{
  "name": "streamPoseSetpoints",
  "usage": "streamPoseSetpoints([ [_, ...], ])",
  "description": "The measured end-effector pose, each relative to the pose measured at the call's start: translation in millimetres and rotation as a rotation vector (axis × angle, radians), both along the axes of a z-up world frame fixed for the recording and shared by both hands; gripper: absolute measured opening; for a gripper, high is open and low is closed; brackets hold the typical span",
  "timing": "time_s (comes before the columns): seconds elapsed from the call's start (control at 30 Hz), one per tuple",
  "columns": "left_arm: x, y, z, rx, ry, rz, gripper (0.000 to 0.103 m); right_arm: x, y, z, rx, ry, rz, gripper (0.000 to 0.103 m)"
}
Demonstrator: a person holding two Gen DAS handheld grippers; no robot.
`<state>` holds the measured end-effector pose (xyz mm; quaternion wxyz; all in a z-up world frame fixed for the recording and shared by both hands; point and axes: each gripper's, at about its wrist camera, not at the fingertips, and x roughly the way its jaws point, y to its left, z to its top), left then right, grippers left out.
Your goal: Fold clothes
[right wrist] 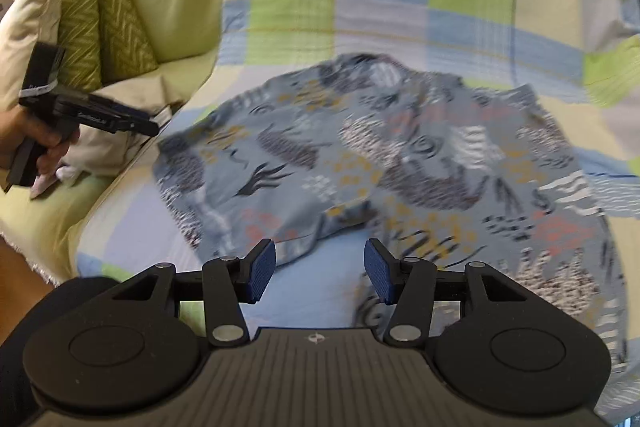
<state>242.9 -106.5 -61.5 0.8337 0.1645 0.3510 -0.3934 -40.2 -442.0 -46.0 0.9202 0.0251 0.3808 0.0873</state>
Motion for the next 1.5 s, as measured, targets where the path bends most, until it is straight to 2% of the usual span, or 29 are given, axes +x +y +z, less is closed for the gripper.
streamPoseSetpoints([
  [0.07, -9.7, -4.0, -5.4, 0.07, -0.048, -0.076, 0.059, 2.2, 5.6, -8.8, 0.01, 0.014, 0.003, 0.052],
  [0.17, -19.8, -8.0, -17.8, 0.075, -0.055, -0.121, 0.057, 6.6, 10.3, -19.3, 0.036, 0.033, -0.004, 0.052],
  [0.23, -20.7, -11.6, -26.0, 0.059, -0.062, -0.105, 0.049, 9.4, 13.0, -23.9, 0.048, 0.042, -0.009, 0.052],
  [0.3, -17.3, -14.6, -32.9, 0.025, -0.054, -0.07, 0.036, 11.8, 18.4, -28.1, 0.049, 0.047, -0.006, 0.052],
  [0.4, -11.8, -14.8, -35.2, -0.054, -0.026, -0.023, 0.032, 13.2, 23.3, -32.9, 0.052, 0.056, -0.006, 0.052],
  [0.47, -10.4, -15.1, -35.0, -0.084, -0.016, -0.01, 0.016, 13.3, 24.3, -35.6, 0.058, 0.06, -0.014, 0.052],
  [0.5, -11.3, -16.0, -35.1, -0.079, -0.026, -0.009, 0.001, 13.1, 23.9, -36.6, 0.058, 0.062, -0.018, 0.052],
  [0.63, -25.8, -12.5, -20.8, 0.04, -0.186, 0.04, 0.0, 10.2, 21.9, -36.5, 0.057, 0.056, -0.031, 0.052],
  [0.7, -29.1, -4.6, -13.9, 0.073, -0.229, 0.067, 0.0, 9.4, 20.1, -36.9, 0.055, 0.053, -0.034, 0.052],
  [0.83, -29.6, 0.9, -14.4, 0.102, -0.208, 0.06, 0.0, 12.0, 19.5, -41.7, 0.057, 0.06, -0.035, 0.052],
  [0.97, -25.3, 3.8, -23.3, 0.148, -0.173, 0.099, 0.002, 13.6, 21.9, -41.2, 0.086, 0.045, -0.036, 0.052],
  [1.03, -25.7, 9.3, -23.4, 0.141, -0.158, 0.112, 0.004, 15.7, 22.7, -42.4, 0.11, 0.05, -0.051, 0.052],
  [1.17, -37.7, 12.5, -16.0, 0.121, -0.169, 0.095, 0.006, 16.8, 19.7, -51.3, 0.262, 0.078, -0.111, 0.052],
  [1.3, -46.3, 5.6, -12.3, 0.111, -0.181, 0.072, 0.015, 17.7, 17.3, -55.8, 0.41, 0.071, -0.201, 0.054],
  [1.4, -47.9, -1.7, -12.9, 0.1, -0.185, 0.063, 0.015, 24.1, 15.7, -54.4, 0.45, 0.062, -0.269, 0.053],
  [1.47, -48.8, -7.8, -14.5, 0.096, -0.186, 0.053, 0.015, 29.6, 15.8, -54.1, 0.435, 0.064, -0.301, 0.045],
  [1.5, -49.2, -10.4, -15.3, 0.096, -0.19, 0.047, 0.015, 30.6, 15.9, -55.3, 0.417, 0.069, -0.314, 0.03],
])
